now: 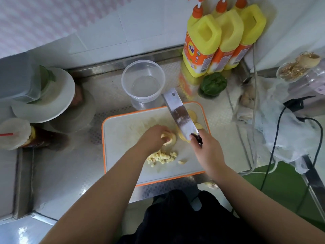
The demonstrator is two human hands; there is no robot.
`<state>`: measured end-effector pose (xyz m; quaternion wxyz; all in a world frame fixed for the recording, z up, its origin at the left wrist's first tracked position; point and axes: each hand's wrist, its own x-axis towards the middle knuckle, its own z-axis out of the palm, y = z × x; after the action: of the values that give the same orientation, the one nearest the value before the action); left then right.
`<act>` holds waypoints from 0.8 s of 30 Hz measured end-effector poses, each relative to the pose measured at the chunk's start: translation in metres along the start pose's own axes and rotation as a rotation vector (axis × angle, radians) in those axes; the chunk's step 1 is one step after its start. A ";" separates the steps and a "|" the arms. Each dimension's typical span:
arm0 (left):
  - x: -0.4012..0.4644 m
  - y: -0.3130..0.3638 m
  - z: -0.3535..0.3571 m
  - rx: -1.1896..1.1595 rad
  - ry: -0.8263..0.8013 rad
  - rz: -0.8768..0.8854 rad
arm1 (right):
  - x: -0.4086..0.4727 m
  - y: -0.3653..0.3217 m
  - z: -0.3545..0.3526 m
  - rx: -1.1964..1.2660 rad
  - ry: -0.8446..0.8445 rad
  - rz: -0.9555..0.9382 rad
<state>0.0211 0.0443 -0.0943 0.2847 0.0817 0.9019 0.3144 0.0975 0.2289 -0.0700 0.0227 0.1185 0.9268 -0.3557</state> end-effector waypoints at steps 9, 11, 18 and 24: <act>0.030 0.005 0.024 0.451 -0.054 0.101 | -0.003 0.011 -0.015 0.047 0.026 -0.025; 0.033 0.006 0.025 0.539 -0.055 0.079 | -0.005 0.014 -0.016 0.069 0.018 -0.011; 0.041 0.009 0.024 0.614 -0.093 0.020 | -0.002 0.020 -0.019 0.027 -0.034 0.130; 0.018 -0.020 0.017 0.168 0.035 -0.089 | 0.018 0.014 -0.038 0.207 -0.148 0.180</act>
<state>0.0167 0.0430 -0.1257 0.2748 0.0594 0.9327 0.2259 0.0853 0.2674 -0.0532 0.1105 0.1759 0.8667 -0.4535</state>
